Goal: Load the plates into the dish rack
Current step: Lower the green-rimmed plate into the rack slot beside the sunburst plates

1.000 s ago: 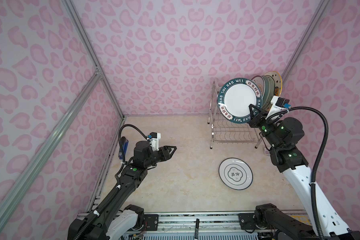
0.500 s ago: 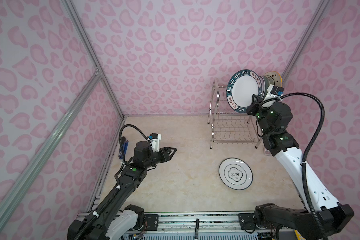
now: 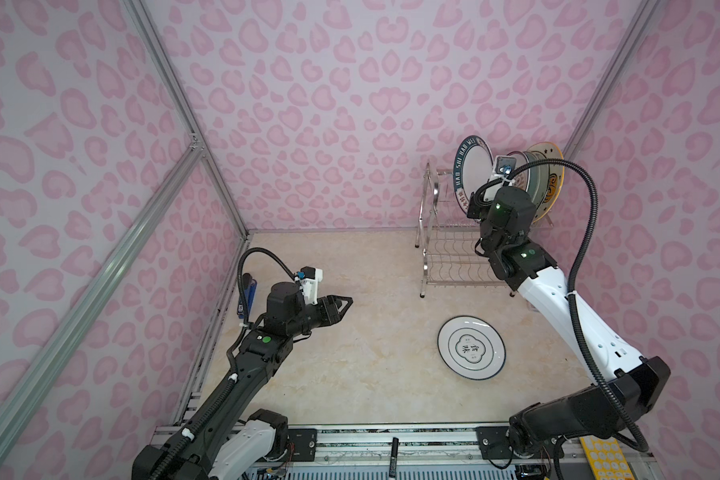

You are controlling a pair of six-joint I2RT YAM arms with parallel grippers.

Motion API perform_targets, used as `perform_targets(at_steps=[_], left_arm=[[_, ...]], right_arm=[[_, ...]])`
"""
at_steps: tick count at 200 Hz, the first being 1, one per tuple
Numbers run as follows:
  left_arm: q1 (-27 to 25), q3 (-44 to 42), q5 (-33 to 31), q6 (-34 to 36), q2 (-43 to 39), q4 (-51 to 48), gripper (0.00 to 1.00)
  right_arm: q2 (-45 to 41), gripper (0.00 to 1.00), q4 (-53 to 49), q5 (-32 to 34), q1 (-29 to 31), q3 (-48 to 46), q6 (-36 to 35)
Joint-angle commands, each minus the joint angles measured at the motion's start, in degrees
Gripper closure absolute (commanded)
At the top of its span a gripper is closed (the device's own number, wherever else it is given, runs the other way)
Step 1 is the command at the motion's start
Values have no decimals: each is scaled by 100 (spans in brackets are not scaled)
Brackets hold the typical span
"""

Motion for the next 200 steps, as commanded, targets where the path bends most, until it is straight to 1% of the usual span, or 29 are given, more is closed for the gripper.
perform_targets(at_steps=[1, 39, 100, 200], left_arm=[[-5, 160, -23, 232, 21, -135, 50], [-3, 147, -4, 237, -9, -138, 50], [0, 99, -58, 265, -91, -221, 50], [-2, 130, -104, 308, -83, -303, 50]], right_arm=[[162, 100, 307, 644, 65, 173, -449], [437, 100, 219, 950, 65, 356, -664], [740, 100, 143, 1119, 24, 512, -810], [933, 100, 52, 936, -110, 477, -614]])
